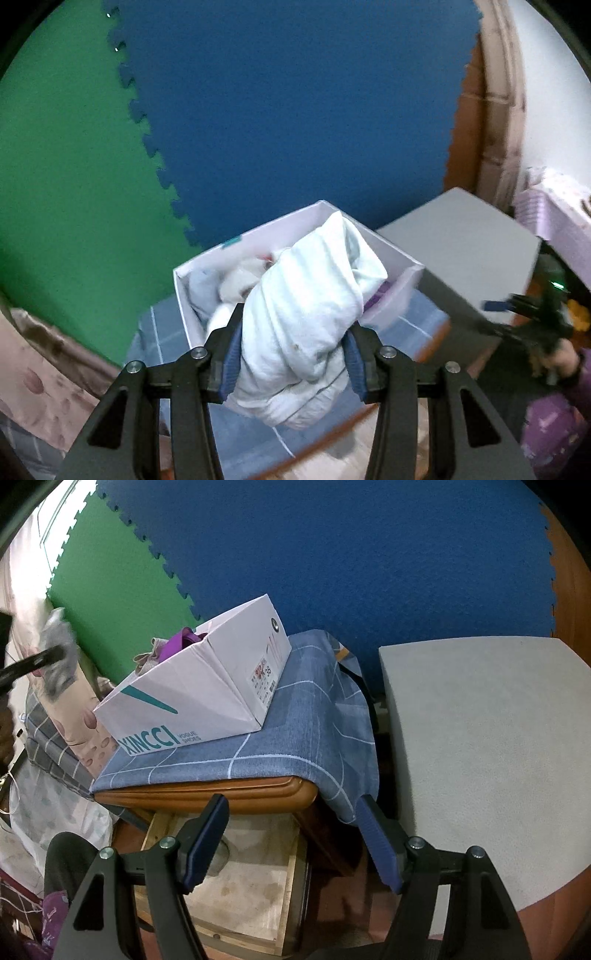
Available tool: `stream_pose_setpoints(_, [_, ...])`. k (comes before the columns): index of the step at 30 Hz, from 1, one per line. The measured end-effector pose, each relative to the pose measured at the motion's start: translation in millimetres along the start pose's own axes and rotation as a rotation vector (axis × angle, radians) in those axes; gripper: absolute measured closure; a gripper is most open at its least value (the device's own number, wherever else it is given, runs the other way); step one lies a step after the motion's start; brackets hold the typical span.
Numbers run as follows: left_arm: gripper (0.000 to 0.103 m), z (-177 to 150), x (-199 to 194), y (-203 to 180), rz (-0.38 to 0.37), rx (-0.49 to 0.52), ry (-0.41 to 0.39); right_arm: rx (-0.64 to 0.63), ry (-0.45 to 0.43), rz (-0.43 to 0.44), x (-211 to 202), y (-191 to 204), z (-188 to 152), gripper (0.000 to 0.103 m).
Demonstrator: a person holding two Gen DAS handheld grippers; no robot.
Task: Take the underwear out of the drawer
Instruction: 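Lift the white cloth into the shoe box and open the left gripper, then withdraw the left tool while the right tool reaches into the drawer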
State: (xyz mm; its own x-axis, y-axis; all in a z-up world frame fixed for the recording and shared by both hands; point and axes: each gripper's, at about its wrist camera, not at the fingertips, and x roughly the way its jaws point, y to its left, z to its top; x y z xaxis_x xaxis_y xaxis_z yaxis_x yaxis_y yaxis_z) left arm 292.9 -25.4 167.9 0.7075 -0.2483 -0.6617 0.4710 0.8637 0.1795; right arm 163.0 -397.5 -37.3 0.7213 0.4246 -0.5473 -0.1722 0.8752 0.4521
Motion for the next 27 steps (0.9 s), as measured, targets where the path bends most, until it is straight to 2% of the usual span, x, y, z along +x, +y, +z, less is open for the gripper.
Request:
stream_pose_setpoints(4, [0.059, 5, 53, 19, 0.046, -0.041, 0.090, 0.001, -0.002, 0.006, -1, 0, 0, 0.030])
stream_pose_setpoints(10, [0.058, -8, 105, 34, 0.069, -0.084, 0.172, 0.006, -0.002, 0.020, -1, -3, -1, 0.030])
stream_pose_setpoints(21, [0.050, -17, 130, 30, 0.067, -0.085, 0.193, 0.004, 0.001, 0.025, -1, -1, -1, 0.030])
stream_pose_setpoints(26, [0.027, -17, 122, 28, 0.118, -0.100, 0.140, -0.005, 0.005, 0.020, 0, 0, -1, 0.030])
stream_pose_setpoints(27, [0.027, -16, 116, 27, 0.128, -0.106, 0.116, -0.009, 0.007, 0.018, 0, 1, -1, 0.030])
